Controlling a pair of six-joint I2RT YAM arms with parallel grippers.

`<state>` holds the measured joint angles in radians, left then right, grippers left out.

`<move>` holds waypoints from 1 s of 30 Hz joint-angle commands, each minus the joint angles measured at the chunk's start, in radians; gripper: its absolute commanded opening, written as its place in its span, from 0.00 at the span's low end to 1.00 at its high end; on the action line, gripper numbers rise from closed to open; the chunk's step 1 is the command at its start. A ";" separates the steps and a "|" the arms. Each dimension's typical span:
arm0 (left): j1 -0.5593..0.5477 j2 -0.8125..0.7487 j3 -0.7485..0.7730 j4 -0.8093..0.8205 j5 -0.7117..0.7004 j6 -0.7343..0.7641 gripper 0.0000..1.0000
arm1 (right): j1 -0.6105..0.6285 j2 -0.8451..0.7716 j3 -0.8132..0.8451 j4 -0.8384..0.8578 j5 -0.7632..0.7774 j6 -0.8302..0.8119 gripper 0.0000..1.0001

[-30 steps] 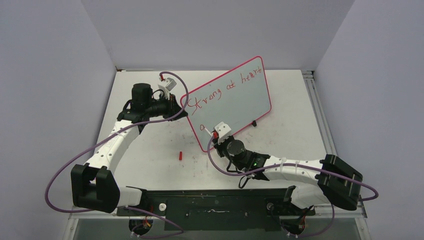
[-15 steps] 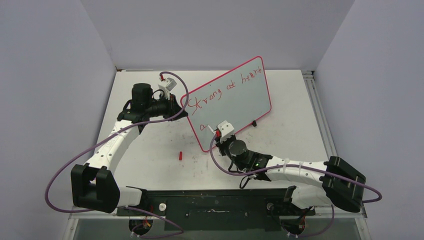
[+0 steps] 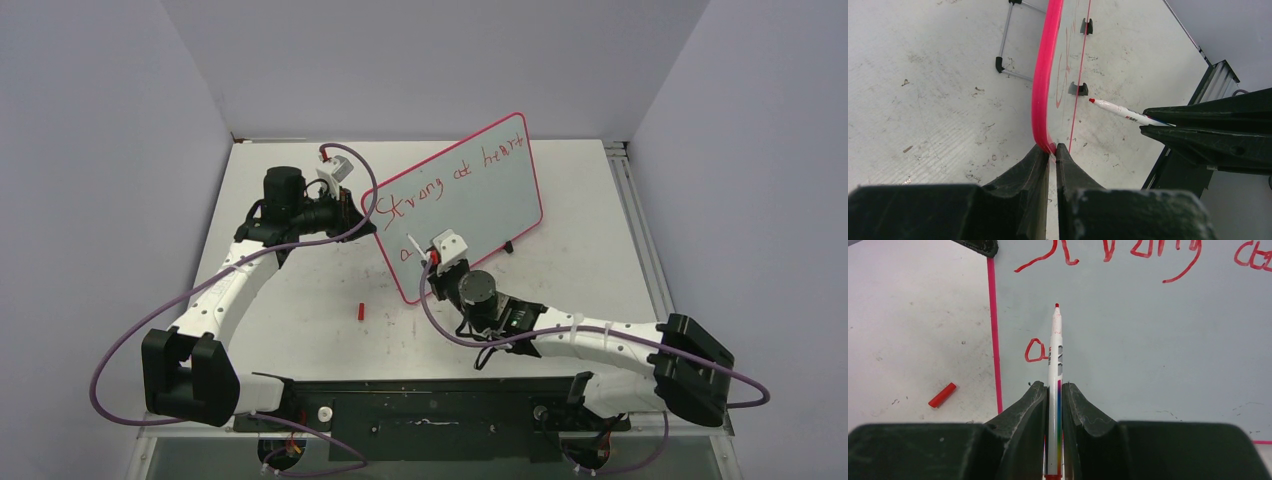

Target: Write a sentence on the whiteboard

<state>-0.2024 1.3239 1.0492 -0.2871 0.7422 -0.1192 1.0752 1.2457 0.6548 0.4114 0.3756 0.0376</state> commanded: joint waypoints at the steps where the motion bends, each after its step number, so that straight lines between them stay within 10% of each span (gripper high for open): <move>1: -0.003 -0.031 0.003 0.043 0.022 0.006 0.00 | 0.005 0.040 0.052 0.049 -0.018 -0.025 0.05; 30: -0.002 -0.031 0.003 0.044 0.024 0.006 0.00 | 0.000 0.055 -0.073 0.037 0.003 0.074 0.05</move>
<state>-0.2020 1.3239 1.0489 -0.2871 0.7410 -0.1188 1.0744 1.3308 0.6106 0.4191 0.3664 0.0727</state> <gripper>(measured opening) 0.070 0.159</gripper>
